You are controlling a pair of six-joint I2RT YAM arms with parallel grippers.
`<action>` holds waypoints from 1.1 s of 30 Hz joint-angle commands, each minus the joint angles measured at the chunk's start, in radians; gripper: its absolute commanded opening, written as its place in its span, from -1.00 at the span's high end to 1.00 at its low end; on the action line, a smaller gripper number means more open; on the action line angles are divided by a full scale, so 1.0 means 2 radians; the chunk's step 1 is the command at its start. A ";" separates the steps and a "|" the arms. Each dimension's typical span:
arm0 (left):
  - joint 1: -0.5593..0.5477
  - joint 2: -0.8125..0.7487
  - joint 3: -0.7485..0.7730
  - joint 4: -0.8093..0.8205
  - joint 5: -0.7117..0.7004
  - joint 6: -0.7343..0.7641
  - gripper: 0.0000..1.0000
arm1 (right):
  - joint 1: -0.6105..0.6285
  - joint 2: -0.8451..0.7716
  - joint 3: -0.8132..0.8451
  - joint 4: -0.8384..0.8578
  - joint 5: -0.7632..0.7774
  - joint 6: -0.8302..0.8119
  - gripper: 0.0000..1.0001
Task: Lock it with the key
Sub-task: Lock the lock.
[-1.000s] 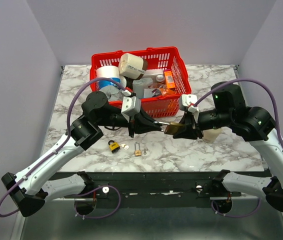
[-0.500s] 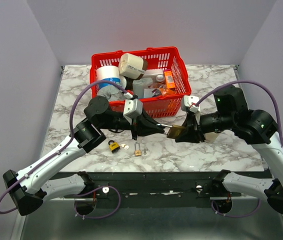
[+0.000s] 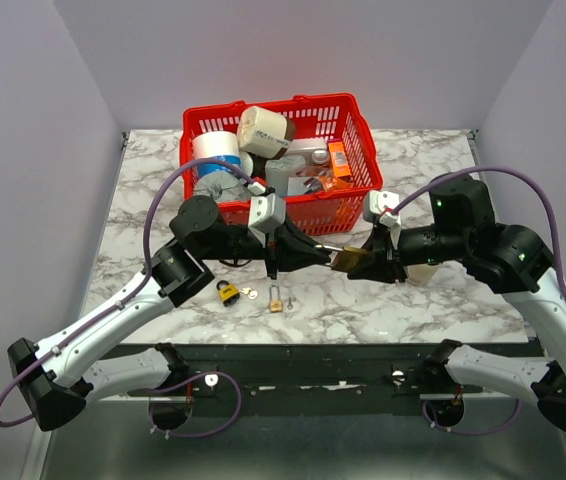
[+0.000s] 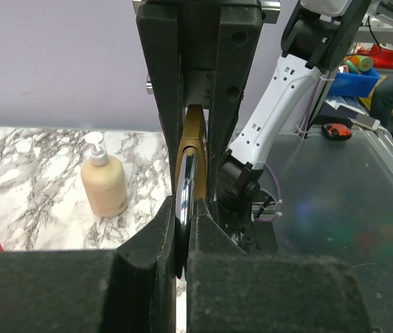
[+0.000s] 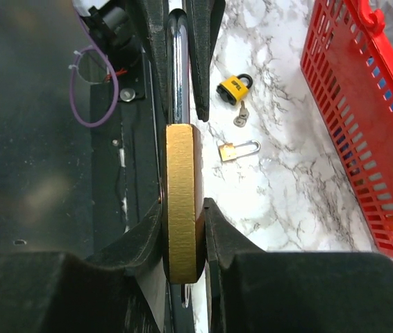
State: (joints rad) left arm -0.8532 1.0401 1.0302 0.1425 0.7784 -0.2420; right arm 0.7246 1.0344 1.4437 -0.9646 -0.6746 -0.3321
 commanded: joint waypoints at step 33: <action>0.076 -0.035 0.036 -0.012 -0.169 -0.139 -0.97 | -0.006 -0.142 -0.147 0.308 0.248 0.103 0.99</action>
State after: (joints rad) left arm -0.7078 0.9901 1.0775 0.1150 0.5426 -0.3939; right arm 0.7166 0.8745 1.1820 -0.5579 -0.3622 -0.1532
